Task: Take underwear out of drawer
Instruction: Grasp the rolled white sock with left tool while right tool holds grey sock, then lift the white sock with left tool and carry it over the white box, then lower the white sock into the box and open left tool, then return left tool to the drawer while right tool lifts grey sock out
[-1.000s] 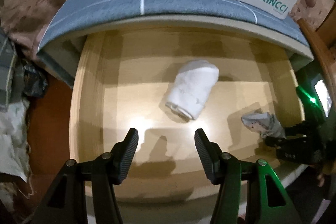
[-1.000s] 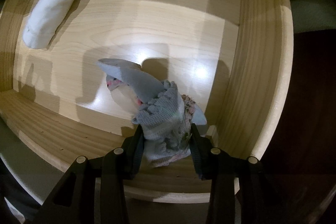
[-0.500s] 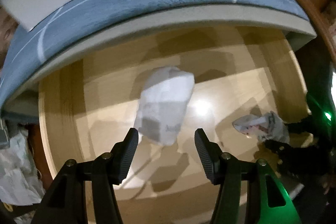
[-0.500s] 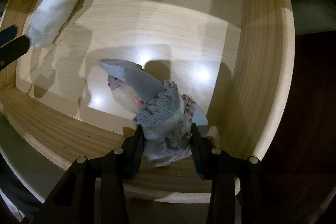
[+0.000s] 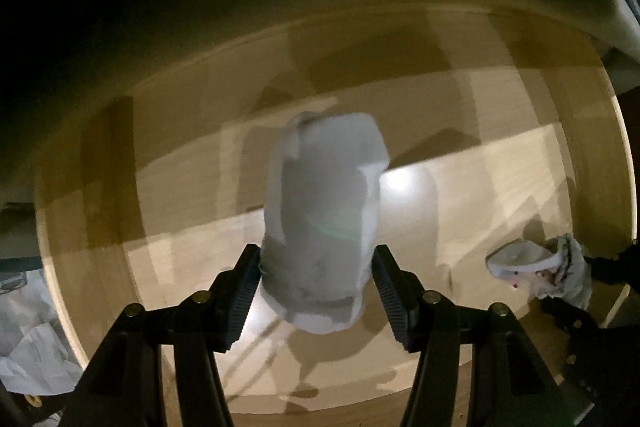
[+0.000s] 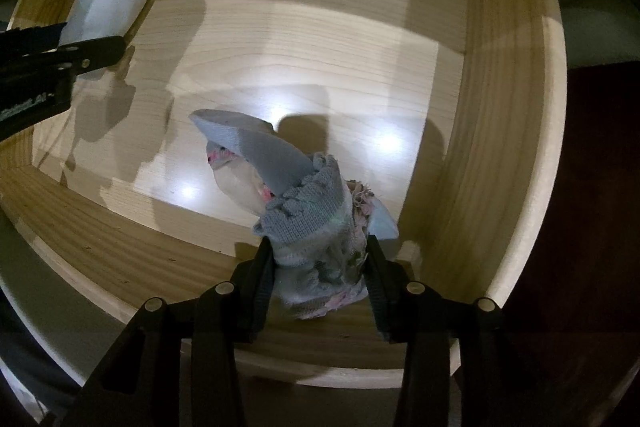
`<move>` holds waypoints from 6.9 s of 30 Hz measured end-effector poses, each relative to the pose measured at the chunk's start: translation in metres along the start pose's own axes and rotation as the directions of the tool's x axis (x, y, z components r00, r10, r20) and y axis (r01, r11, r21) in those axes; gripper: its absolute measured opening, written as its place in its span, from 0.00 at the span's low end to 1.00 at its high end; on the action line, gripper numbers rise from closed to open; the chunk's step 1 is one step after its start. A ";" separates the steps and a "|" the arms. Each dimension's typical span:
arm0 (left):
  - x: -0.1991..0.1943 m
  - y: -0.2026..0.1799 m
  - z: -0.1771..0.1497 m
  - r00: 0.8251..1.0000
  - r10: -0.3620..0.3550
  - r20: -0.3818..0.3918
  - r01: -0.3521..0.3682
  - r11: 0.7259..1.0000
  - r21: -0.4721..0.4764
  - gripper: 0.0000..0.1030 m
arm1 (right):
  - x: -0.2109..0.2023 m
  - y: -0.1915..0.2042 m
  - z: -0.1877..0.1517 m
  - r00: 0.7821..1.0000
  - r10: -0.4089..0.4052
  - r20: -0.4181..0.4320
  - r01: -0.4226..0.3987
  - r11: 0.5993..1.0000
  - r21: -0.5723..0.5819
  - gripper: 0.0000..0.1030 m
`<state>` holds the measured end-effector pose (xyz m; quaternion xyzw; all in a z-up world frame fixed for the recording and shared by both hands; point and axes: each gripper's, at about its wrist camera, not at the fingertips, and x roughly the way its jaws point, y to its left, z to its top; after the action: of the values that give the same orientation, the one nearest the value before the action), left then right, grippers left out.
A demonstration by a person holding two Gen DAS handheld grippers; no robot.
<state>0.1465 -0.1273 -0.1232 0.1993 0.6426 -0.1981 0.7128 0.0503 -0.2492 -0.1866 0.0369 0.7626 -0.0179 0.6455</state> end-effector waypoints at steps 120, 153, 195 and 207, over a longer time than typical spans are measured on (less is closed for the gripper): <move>-0.248 0.055 0.078 0.897 0.048 0.440 0.032 0.985 -0.172 0.37 | -0.001 0.017 0.017 1.000 -0.014 0.006 0.014 0.999 0.038 0.44; -0.228 0.030 0.104 0.937 -0.019 0.349 0.060 0.992 -0.107 0.53 | -0.001 0.019 0.026 1.000 -0.017 -0.002 0.018 0.999 0.040 0.48; -0.115 0.065 -0.093 0.978 0.119 0.171 -0.055 0.939 -0.340 0.53 | 0.005 0.029 0.033 0.997 -0.073 -0.014 0.074 0.996 0.057 0.40; -0.100 0.046 -0.116 0.965 0.134 0.226 -0.059 0.950 -0.308 0.53 | -0.008 0.009 0.026 0.998 -0.003 0.061 -0.005 0.990 0.142 0.28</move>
<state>0.0647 -0.0241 -0.0335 0.0950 0.5618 -0.0865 0.8172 0.0774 -0.2423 -0.1832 0.0825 0.7393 -0.0728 0.6643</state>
